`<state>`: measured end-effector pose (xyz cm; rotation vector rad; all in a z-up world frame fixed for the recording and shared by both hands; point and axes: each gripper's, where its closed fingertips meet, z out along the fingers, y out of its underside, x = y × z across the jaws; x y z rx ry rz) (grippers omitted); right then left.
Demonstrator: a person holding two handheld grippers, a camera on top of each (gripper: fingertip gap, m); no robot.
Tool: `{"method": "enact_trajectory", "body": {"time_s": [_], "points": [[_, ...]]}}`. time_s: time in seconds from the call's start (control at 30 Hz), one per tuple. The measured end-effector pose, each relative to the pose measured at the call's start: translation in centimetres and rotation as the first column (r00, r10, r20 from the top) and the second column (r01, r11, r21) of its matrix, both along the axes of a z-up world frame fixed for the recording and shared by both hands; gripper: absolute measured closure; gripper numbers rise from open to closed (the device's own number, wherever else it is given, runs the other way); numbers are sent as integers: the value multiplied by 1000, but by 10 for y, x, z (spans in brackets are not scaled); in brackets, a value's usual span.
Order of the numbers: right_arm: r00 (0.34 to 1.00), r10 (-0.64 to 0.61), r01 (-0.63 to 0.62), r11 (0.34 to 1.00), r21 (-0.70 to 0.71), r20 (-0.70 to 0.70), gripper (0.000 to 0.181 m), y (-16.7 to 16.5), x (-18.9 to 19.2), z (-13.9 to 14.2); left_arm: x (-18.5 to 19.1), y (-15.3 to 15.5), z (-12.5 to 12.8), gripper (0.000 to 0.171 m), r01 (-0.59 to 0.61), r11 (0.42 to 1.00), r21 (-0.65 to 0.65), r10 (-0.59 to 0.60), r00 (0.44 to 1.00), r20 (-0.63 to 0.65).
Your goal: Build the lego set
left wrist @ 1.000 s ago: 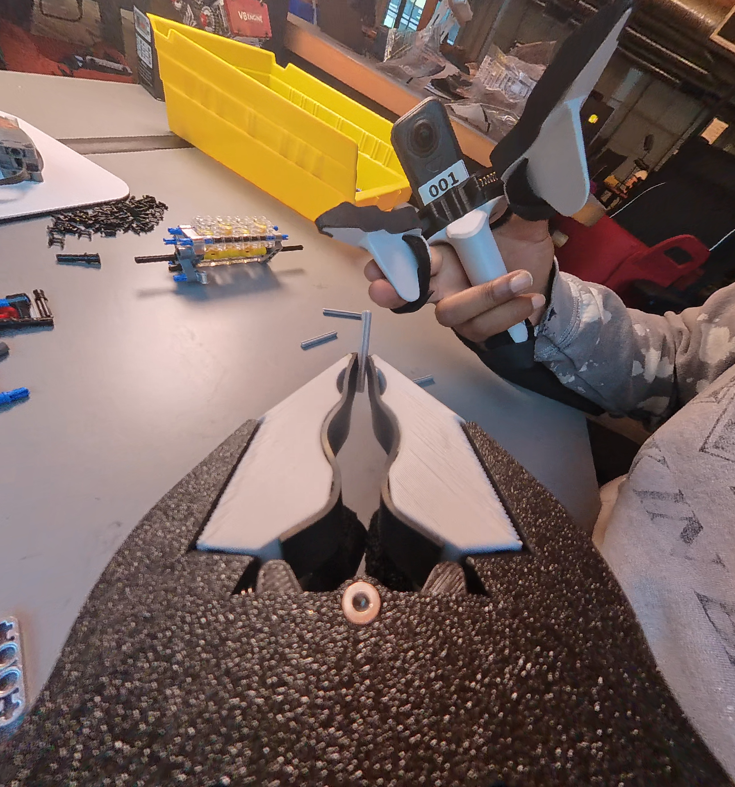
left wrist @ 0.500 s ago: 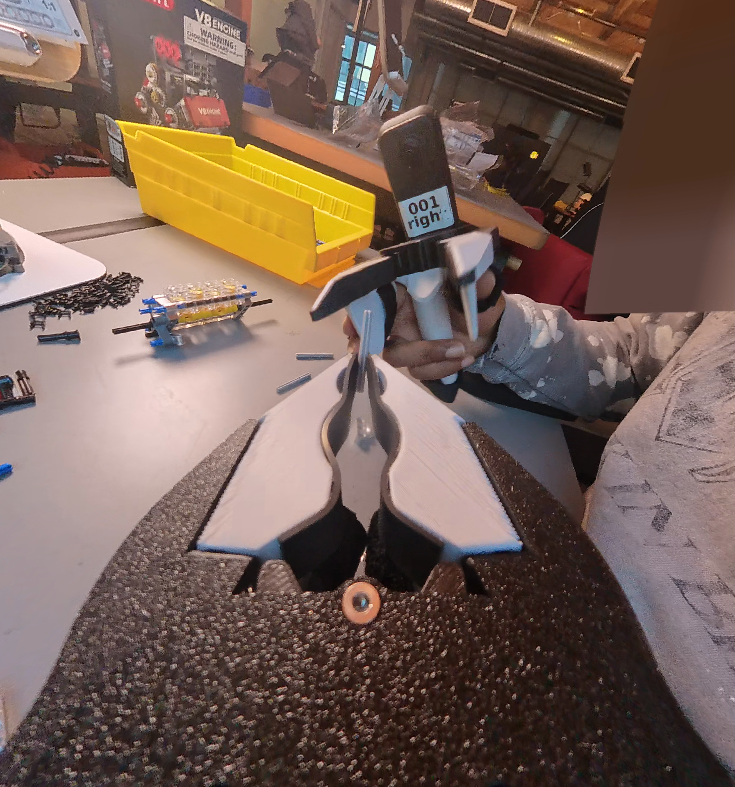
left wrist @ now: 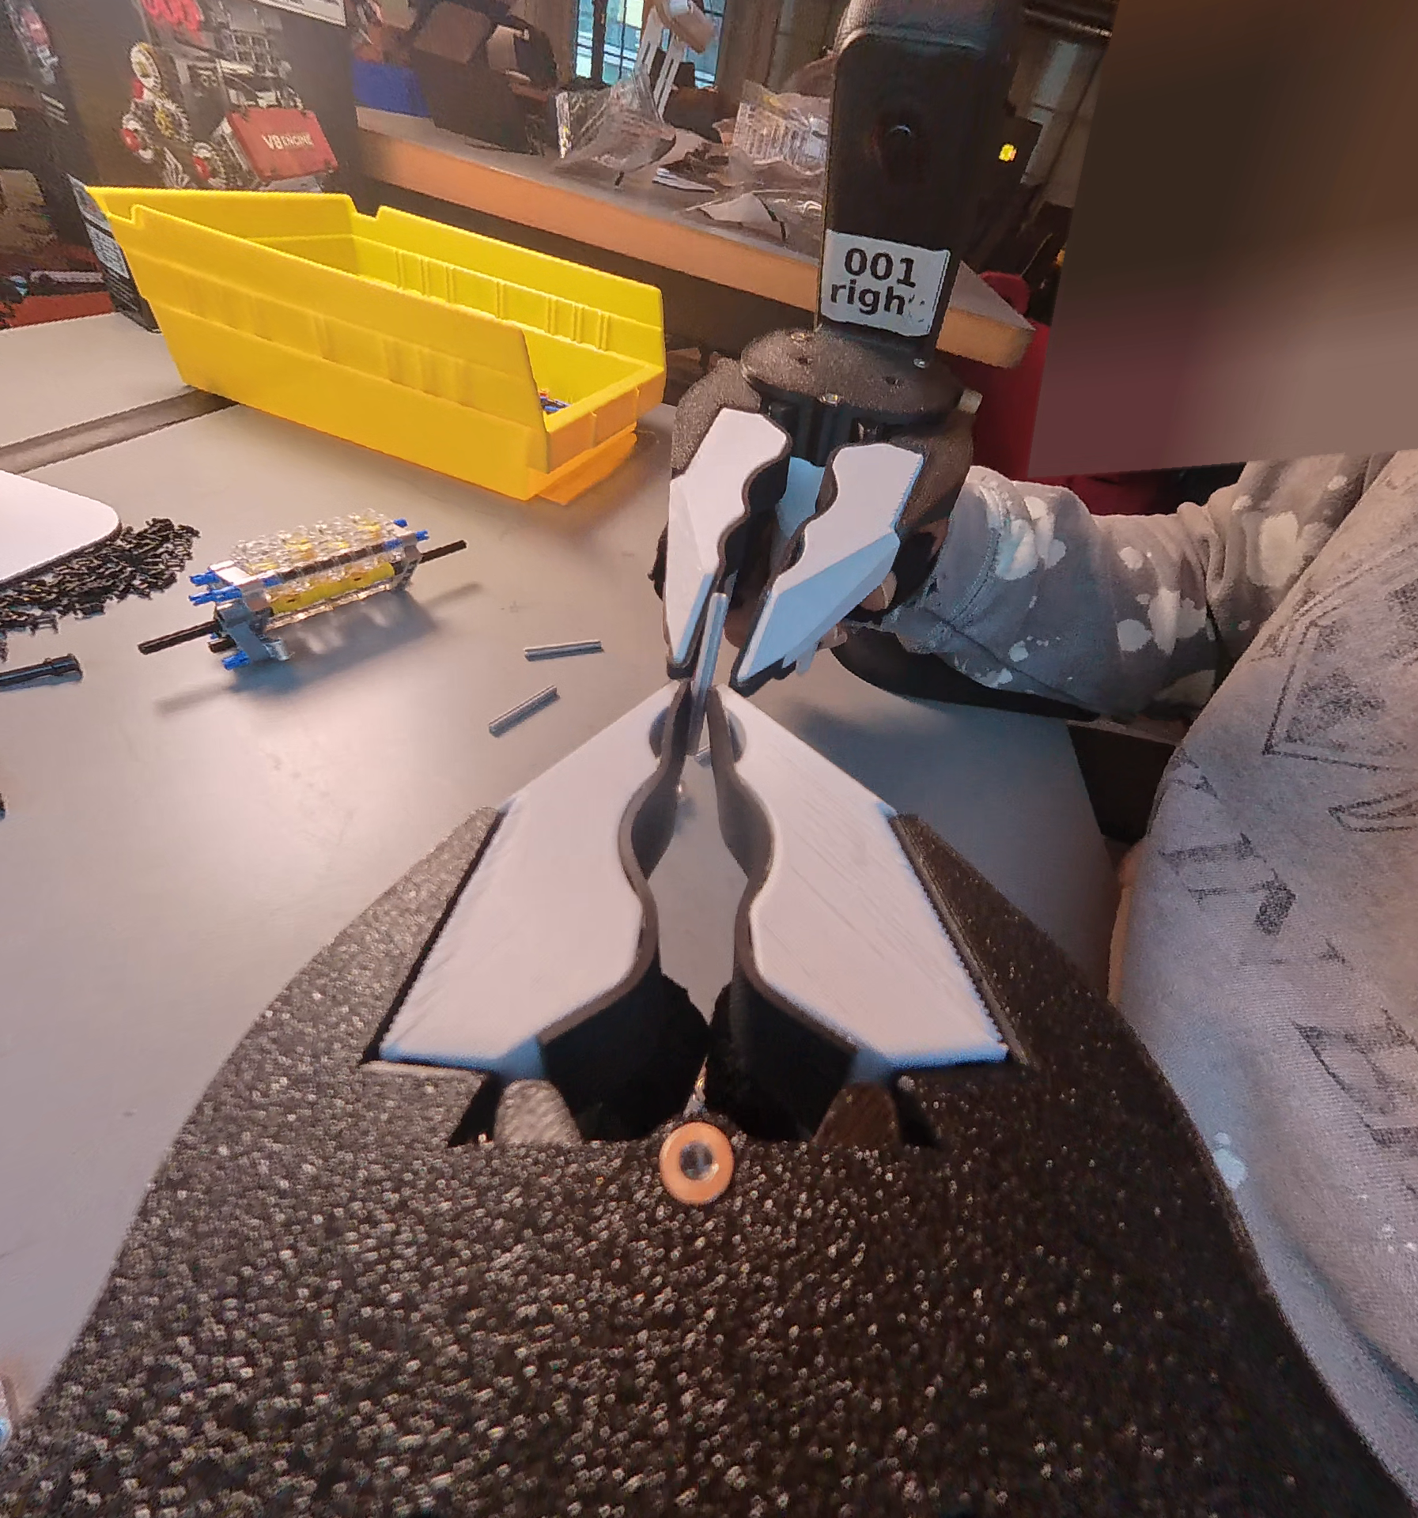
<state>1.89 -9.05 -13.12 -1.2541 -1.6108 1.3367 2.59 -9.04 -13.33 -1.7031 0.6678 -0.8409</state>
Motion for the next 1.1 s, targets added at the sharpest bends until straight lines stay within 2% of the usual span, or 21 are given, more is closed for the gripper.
{"method": "enact_trajectory", "body": {"time_s": [0.07,0.23,0.33,0.4,0.47,0.6,0.7,0.77,0.97,1.1], "points": [[1000,13,-13,1000,-4,3,179,-2,1,0,1,-1,0,171,0,1000,3,0,1000,-10],[999,43,-44,999,-21,-17,179,-6,4,5,1,-1,1,171,-9,1000,10,9,1000,-23],[998,39,-43,996,-80,-51,179,-4,4,12,-3,0,9,171,-20,1000,-1,20,998,67],[996,27,-39,991,-131,-91,179,-1,5,20,-3,-3,16,156,9,1000,-26,-5,987,160],[990,15,-43,980,-193,-141,180,2,5,30,-2,-5,22,148,37,999,-39,-27,973,229],[972,22,-90,954,-286,-234,179,-3,5,44,4,-8,27,148,53,998,-18,-46,965,258],[963,27,-117,939,-322,-269,180,-8,3,49,7,-8,30,158,65,998,-17,-57,960,275],[966,30,-113,943,-313,-257,180,-9,2,46,8,-10,34,168,78,997,-10,-72,954,290],[972,68,-133,947,-292,-225,180,-11,5,41,10,-15,31,169,91,996,-7,-87,967,241],[981,128,-154,971,-183,-145,179,-17,9,28,11,-22,21,170,119,992,-30,-114,982,150]]}}
